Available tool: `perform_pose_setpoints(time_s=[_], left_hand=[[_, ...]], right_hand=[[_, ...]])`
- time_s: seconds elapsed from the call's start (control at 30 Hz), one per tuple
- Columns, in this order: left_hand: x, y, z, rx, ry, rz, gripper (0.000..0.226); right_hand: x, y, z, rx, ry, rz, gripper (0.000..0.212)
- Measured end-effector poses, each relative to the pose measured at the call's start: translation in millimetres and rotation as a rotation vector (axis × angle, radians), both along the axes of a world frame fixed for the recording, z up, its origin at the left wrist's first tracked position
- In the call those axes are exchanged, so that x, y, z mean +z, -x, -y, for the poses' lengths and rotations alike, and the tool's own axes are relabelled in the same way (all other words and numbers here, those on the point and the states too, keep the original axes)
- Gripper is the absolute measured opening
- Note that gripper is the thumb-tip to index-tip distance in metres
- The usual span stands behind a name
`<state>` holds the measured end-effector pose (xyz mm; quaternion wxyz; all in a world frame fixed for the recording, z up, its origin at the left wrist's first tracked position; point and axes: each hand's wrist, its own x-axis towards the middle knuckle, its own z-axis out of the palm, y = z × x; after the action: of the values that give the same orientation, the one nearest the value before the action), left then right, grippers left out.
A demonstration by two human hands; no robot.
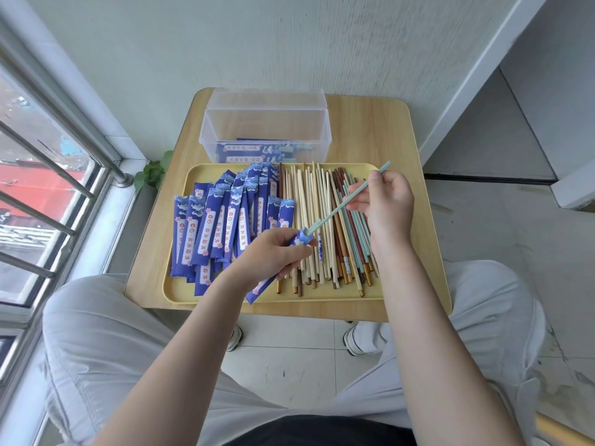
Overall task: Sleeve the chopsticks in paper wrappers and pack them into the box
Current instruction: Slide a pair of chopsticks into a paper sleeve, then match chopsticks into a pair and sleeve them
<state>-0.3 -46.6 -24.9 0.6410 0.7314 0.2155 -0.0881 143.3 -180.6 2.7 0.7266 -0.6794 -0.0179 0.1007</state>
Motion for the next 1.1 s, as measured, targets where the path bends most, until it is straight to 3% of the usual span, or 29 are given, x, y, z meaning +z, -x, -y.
perform_pose_setpoints(time_s=[0.13, 0.3, 0.43, 0.57, 0.67, 0.83, 0.9, 0.97, 1.1], left_hand=[[0, -2, 1, 0.046, -0.015, 0.005, 0.018], [4, -5, 2, 0.116, -0.015, 0.008, 0.021], [6, -9, -1, 0.236, -0.056, 0.003, 0.022], [10, -12, -9, 0.248, -0.142, -0.024, 0.024], [18, -18, -19, 0.108, -0.337, -0.038, 0.018], [38, -48, -46, -0.006, -0.674, -0.04, 0.022], [50, -61, -58, 0.014, -0.696, -0.007, 0.019], [61, -75, -71, 0.018, -0.697, 0.036, 0.029], [69, -108, -98, 0.064, -0.836, 0.146, 0.03]], right_hand=[[-7, 9, -8, 0.095, 0.13, 0.034, 0.01], [-20, 32, -21, 0.252, 0.29, 0.221, 0.032], [-30, 42, -30, 0.367, 0.425, 0.331, 0.014], [-29, 42, -36, 0.43, 0.407, 0.268, 0.014], [-20, 27, -40, 0.467, 0.39, 0.19, 0.007], [-1, -3, -56, 0.641, 0.465, 0.148, 0.016], [5, -17, -66, 0.639, 0.446, 0.128, 0.014], [12, -32, -75, 0.648, 0.393, 0.076, 0.011], [24, -61, -99, 0.564, 0.26, 0.004, 0.008]])
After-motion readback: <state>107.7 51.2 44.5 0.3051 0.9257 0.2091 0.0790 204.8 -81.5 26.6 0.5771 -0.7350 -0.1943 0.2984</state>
